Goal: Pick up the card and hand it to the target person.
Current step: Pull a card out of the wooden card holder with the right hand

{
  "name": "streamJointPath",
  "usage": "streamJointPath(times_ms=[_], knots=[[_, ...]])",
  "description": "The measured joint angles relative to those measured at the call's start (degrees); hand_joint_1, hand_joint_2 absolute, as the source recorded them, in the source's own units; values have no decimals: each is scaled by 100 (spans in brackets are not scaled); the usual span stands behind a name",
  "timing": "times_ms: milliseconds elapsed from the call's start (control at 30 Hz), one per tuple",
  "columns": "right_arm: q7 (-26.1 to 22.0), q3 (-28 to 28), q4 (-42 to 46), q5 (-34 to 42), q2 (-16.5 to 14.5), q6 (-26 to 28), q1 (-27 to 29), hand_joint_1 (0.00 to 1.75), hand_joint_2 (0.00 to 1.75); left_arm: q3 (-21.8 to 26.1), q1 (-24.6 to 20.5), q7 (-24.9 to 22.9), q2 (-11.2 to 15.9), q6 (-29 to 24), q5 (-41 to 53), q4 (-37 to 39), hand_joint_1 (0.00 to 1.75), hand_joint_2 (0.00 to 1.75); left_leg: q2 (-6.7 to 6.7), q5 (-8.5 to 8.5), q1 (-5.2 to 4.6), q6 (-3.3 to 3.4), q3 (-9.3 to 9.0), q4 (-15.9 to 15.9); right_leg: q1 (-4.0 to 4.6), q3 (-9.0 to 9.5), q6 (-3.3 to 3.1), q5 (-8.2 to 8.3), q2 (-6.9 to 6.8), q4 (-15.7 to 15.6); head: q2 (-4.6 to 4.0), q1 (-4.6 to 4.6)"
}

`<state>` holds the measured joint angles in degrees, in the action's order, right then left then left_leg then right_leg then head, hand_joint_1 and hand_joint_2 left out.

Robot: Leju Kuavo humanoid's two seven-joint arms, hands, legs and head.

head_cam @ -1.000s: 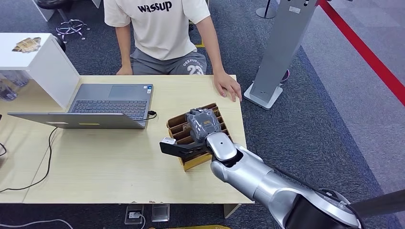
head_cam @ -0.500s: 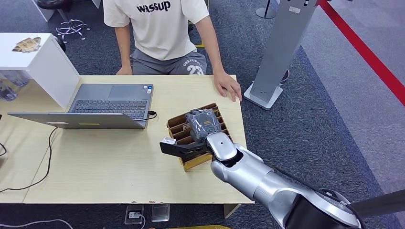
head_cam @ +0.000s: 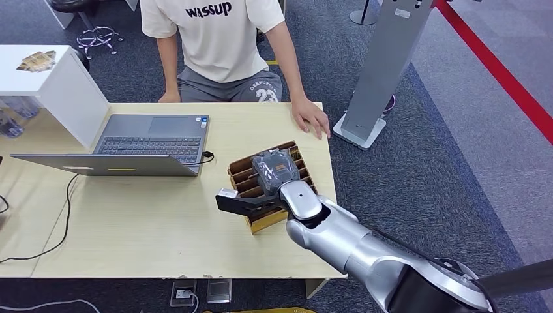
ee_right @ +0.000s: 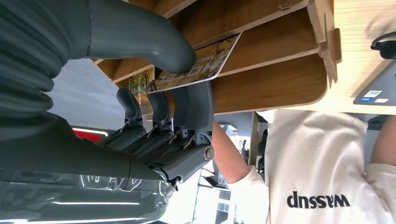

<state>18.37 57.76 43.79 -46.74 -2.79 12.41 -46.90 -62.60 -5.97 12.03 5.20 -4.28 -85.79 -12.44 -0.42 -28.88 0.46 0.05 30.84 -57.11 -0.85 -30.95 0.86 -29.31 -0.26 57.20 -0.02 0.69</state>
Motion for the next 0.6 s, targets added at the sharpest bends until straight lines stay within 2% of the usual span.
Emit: streamJointPath(times_ms=[267,600], knots=[[-47,3,-1,52,-49,12,-13,145,175,0,6,22,0,3,-28,0,0,0,0,0,0,0,0,0,0,0,0,0,0,0,0,1],[-60,2,-8,86,-62,53,-13,145,175,0,2,171,0,60,8,0,0,0,0,0,0,0,0,0,0,0,0,0,0,0,0,1]])
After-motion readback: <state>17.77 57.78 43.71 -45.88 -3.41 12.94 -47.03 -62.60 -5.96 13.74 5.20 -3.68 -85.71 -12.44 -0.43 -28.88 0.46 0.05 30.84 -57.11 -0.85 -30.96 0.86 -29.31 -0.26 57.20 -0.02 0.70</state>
